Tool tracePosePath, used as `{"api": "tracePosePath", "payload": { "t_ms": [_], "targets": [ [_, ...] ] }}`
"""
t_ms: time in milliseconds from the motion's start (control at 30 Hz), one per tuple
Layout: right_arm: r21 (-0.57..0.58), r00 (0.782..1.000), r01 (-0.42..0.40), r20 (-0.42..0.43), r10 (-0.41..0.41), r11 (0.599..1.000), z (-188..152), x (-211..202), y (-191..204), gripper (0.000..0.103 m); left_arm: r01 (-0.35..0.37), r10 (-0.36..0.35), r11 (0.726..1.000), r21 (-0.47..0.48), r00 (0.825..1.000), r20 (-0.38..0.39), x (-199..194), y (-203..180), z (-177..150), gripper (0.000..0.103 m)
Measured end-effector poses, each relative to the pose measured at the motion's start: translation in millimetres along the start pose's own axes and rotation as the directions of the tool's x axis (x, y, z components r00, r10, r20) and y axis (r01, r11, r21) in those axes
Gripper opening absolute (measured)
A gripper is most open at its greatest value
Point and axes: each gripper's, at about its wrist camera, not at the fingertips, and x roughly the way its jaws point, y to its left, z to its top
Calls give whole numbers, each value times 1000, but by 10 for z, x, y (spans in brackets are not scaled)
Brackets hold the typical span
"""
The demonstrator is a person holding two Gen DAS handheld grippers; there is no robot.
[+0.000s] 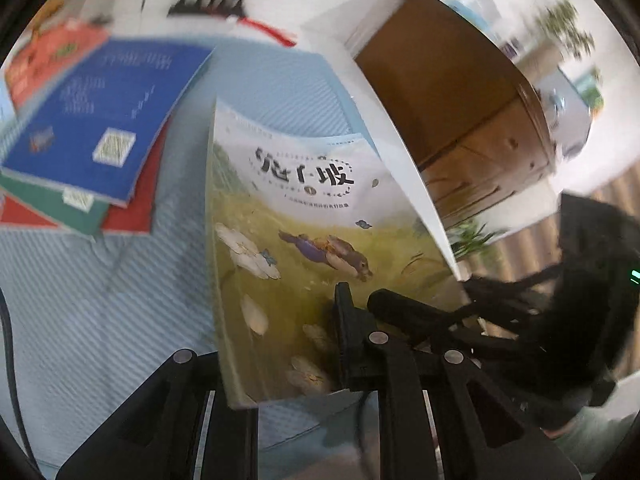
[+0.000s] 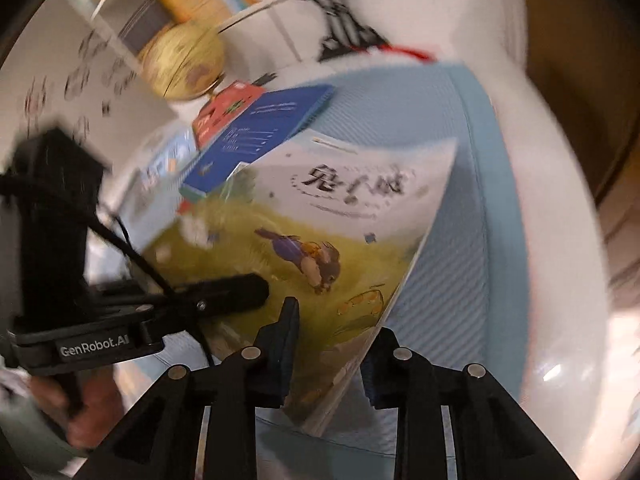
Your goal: Organize books
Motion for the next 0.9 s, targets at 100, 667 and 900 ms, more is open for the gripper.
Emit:
{"api": "tracePosePath", "payload": {
  "t_ms": [100,667,900],
  "targets": [
    [-72,998,54,27,-52,996,-25,-86,131,26,6,-6,1000,20,1000,6,-83,-20,13,13],
    [-280,984,50,178,0,959,805,-116,1853,26,-16,24,999,-34,966,256,-1710,1146,111,13],
    [-377,977,-34,181,110,926,1248,493,3202,27,-110,162,980,-167,928,337,-2567,2419,34,13]
  ]
}}
